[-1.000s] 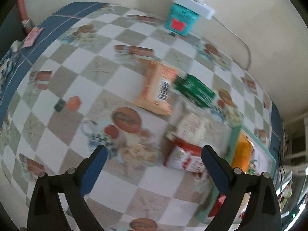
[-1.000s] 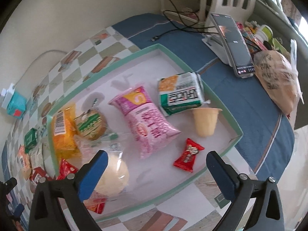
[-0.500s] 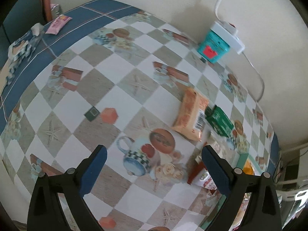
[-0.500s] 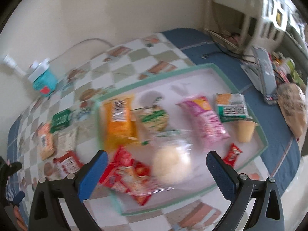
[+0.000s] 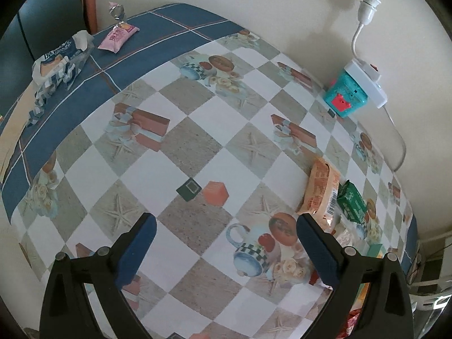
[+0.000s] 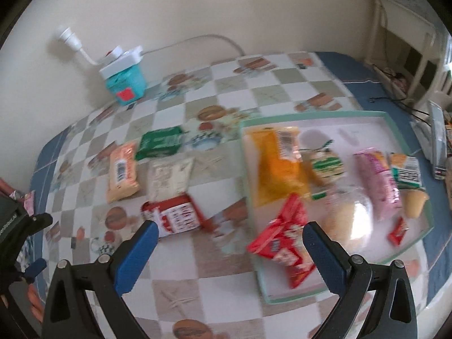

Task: Organize snacks
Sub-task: 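Move both tools back over the snack pile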

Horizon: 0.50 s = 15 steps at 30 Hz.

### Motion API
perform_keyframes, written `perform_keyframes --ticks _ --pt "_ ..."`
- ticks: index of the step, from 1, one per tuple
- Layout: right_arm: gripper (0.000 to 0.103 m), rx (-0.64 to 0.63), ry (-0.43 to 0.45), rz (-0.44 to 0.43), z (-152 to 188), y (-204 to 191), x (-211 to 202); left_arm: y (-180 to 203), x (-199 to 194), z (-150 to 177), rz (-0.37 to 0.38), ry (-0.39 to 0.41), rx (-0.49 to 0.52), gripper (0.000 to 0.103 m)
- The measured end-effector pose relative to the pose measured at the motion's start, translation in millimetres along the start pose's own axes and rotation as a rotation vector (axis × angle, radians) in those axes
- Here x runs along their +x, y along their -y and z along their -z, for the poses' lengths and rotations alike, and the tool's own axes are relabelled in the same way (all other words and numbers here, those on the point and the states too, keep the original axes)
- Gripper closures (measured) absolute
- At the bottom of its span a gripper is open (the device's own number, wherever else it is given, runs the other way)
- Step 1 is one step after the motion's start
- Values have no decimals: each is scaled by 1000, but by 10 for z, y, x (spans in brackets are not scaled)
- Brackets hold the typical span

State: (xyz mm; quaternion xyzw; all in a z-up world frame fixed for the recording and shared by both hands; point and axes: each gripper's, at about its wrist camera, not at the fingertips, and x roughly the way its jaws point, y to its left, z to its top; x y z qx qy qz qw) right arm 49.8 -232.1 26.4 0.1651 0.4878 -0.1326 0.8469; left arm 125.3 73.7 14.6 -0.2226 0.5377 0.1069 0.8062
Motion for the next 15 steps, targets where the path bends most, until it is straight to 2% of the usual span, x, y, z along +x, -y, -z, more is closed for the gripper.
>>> perform_keyframes --ticks 9,15 --pt "0 -76 -30 -31 60 -283 172 -181 82 -36 2 -20 -56 4" --pt "0 -72 -41 -6 31 -249 288 -82 210 -26 -12 -37 2 4"
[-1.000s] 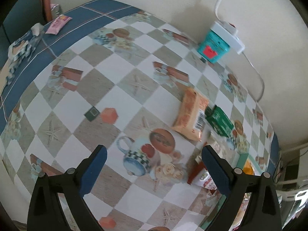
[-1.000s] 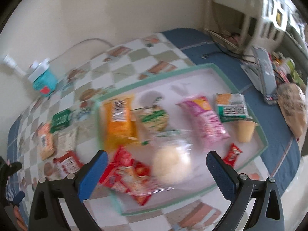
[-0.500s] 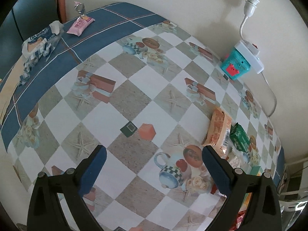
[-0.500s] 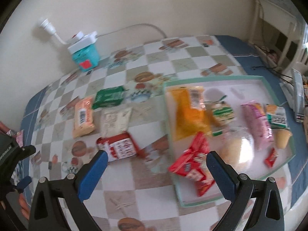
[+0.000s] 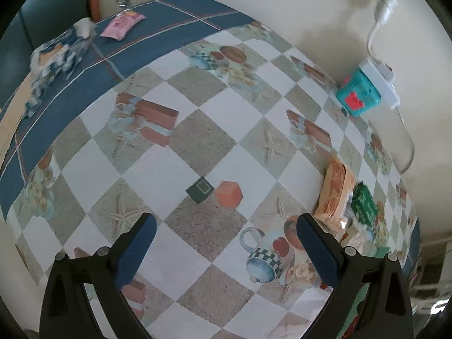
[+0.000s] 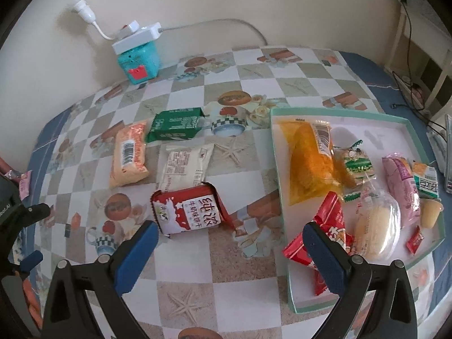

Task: Organize snacks
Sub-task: 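Move both tools back over the snack pile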

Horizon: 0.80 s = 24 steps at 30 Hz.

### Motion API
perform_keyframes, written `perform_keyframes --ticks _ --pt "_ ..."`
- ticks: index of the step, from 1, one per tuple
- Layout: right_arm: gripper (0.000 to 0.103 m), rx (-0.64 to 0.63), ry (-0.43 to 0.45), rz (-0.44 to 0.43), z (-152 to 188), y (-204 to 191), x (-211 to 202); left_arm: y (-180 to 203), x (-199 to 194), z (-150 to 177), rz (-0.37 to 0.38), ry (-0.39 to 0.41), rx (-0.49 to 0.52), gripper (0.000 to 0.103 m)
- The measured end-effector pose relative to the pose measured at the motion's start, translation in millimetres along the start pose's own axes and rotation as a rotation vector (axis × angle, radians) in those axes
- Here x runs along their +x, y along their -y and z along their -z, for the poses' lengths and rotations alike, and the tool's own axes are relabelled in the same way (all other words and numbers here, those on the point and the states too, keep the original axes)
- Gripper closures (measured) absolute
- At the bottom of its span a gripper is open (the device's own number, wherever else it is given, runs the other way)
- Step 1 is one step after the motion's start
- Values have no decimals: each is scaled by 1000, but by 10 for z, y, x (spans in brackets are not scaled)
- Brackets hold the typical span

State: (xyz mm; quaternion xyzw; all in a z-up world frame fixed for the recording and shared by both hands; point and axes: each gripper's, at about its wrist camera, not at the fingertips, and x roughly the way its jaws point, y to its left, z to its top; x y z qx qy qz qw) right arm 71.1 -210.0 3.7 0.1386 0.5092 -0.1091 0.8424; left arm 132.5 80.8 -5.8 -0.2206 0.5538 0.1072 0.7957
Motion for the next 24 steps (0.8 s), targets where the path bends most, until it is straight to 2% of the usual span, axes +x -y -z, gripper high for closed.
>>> perform_keyframes --ticks 4,8,17,24 --pt "0 -5 -18 -21 -34 0 96 168 120 27 -14 -25 76 3" --pt "0 -8 10 -12 -117 30 90 325 270 50 12 -80 131 4" --pt "0 -68 -1 -2 -197 -101 199 567 286 -43 -3 -58 177 4" --pt "0 -137 -15 -23 -155 -310 284 649 457 -34 -60 -96 226 4"
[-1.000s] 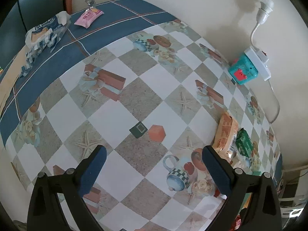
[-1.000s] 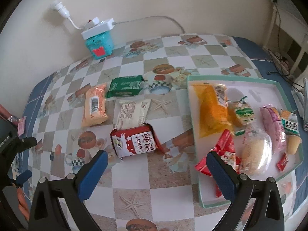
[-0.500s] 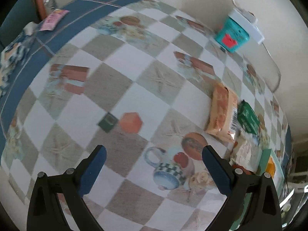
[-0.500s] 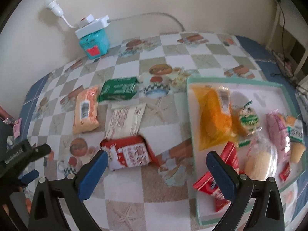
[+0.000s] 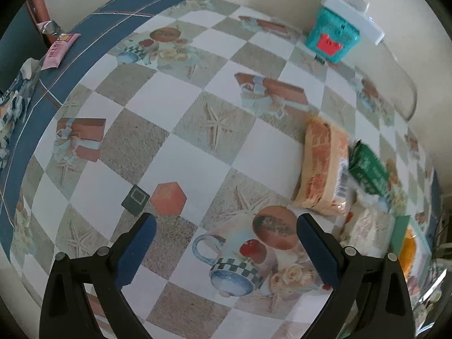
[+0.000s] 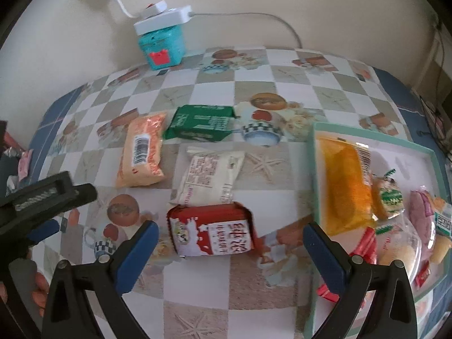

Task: Organize snacks
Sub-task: 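Grasp the red-white milk biscuit box with the right tool while the left tool grasps the orange bread bag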

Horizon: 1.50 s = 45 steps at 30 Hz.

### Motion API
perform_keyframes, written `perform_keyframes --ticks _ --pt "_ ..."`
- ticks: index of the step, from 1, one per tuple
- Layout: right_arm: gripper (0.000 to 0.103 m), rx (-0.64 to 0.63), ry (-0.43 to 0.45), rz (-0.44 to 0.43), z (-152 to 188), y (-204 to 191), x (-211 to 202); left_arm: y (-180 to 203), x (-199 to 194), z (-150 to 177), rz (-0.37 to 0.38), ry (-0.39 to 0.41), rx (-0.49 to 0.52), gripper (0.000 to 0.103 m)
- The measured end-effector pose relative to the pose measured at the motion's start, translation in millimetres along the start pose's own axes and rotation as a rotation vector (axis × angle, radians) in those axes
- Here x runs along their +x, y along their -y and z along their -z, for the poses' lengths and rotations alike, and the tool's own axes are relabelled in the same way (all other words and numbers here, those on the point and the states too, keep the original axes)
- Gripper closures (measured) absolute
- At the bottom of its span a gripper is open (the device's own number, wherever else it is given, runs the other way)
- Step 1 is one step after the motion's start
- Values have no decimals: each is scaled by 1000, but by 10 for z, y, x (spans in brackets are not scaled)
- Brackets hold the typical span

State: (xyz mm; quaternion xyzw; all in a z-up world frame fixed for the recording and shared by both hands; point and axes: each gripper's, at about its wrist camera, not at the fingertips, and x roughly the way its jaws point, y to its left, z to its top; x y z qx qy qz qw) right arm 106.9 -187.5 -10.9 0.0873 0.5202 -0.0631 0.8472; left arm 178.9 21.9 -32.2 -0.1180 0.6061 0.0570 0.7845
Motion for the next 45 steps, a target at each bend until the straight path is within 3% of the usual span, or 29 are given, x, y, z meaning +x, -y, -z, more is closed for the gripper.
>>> perform_keyframes --ticks 6,21,31,39,45 --pt "1 -10 -27 -12 32 -69 117 -5 64 13 -61 -6 29 4" --pt "8 -10 -75 11 35 -93 378 73 177 -86 -35 -14 36 3" --pt "22 5 -70 2 14 -66 432 165 115 -93 -24 -5 44 4" --pt "34 24 -60 -7 0 7 396 196 162 -39 28 -9 31 4" --pt "35 58 -61 -16 -7 73 369 193 178 -51 41 -3 24 4"
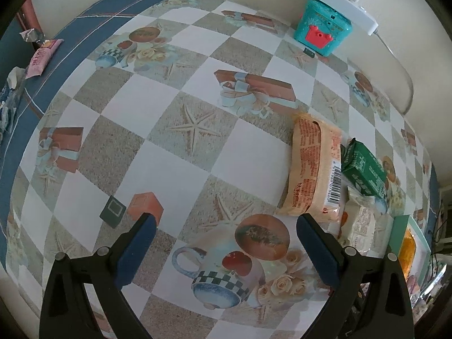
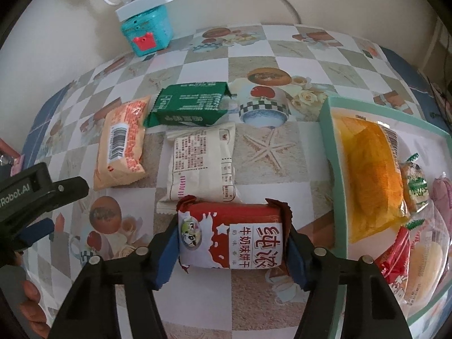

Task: Organize snacks
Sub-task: 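Grasp the red-white milk biscuit box with the right tool while the left tool grasps the orange bread bag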

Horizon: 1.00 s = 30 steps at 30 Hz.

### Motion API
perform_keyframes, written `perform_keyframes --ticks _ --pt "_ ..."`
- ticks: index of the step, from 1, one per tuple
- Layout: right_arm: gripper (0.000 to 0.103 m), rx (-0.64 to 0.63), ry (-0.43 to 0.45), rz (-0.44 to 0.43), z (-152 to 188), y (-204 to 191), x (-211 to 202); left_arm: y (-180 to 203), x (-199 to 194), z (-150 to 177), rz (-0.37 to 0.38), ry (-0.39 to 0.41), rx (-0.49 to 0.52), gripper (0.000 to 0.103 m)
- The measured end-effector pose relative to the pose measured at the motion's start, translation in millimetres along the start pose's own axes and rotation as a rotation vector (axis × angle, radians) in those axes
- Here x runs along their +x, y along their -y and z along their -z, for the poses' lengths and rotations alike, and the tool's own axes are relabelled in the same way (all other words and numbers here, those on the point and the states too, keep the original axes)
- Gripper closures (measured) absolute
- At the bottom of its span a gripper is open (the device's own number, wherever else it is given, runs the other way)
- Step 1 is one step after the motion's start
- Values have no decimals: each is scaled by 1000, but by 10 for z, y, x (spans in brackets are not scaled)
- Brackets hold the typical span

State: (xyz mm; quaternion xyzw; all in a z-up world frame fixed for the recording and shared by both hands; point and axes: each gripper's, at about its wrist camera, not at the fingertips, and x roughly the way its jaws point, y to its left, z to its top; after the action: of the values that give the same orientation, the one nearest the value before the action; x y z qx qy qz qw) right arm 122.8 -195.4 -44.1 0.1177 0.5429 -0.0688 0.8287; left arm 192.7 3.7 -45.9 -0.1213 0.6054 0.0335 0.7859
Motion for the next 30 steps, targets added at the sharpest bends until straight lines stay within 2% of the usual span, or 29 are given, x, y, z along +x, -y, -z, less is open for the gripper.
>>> perform_keyframes --ticks 13,18,23,26,30 --pt "37 18 42 -20 -48 7 -214 12 -82 15 37 13 8 4" --pt "37 28 104 8 -134 77 -396 78 -95 5 49 32 26 4" --pt "37 50 146 56 -208 250 -502 252 -99 -33 91 86 50 4" --pt "37 84 155 61 -249 397 -528 346 -129 -54 89 128 68 4" --pt "37 115 160 68 -294 524 -527 424 -93 -67 99 140 78 6"
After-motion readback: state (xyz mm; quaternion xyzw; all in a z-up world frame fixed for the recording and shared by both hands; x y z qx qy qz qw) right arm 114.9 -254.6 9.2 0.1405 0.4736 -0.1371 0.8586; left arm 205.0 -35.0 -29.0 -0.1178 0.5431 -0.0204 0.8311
